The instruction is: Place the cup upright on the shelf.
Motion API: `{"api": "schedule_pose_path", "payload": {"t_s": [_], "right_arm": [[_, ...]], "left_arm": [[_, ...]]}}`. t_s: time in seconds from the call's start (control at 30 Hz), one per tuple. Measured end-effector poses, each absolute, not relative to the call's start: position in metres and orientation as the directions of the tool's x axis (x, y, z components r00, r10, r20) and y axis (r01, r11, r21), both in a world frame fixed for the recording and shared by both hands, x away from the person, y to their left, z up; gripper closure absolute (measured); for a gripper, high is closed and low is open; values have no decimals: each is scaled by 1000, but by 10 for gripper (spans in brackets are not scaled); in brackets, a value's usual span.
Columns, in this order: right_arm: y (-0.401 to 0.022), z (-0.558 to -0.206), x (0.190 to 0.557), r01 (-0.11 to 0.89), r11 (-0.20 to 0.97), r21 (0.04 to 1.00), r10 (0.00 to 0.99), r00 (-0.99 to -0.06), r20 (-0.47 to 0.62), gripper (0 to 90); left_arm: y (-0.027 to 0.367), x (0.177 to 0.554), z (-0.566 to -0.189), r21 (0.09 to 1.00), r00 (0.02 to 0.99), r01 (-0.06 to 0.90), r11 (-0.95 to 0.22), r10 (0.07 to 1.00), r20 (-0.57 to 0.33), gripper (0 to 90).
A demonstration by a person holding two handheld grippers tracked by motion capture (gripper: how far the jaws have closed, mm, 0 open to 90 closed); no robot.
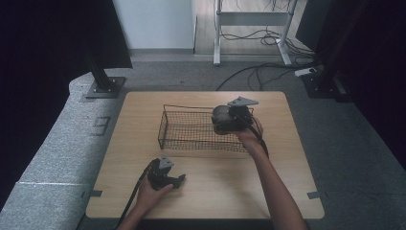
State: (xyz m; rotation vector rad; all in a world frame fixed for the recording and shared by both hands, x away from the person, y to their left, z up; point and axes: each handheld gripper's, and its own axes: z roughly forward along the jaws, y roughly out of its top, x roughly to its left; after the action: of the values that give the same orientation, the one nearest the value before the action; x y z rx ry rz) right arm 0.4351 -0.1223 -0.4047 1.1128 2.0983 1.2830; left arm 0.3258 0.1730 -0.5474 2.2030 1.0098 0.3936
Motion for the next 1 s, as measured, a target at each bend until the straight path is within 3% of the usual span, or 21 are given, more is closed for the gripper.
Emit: {"api": "schedule_pose_path", "payload": {"t_s": [1.0], "right_arm": [[-119,-435,458,473,223,852,833,-547,86,132]], "left_arm": [[173,326,-547,685,655,553,-474,756,-6,143]]}}
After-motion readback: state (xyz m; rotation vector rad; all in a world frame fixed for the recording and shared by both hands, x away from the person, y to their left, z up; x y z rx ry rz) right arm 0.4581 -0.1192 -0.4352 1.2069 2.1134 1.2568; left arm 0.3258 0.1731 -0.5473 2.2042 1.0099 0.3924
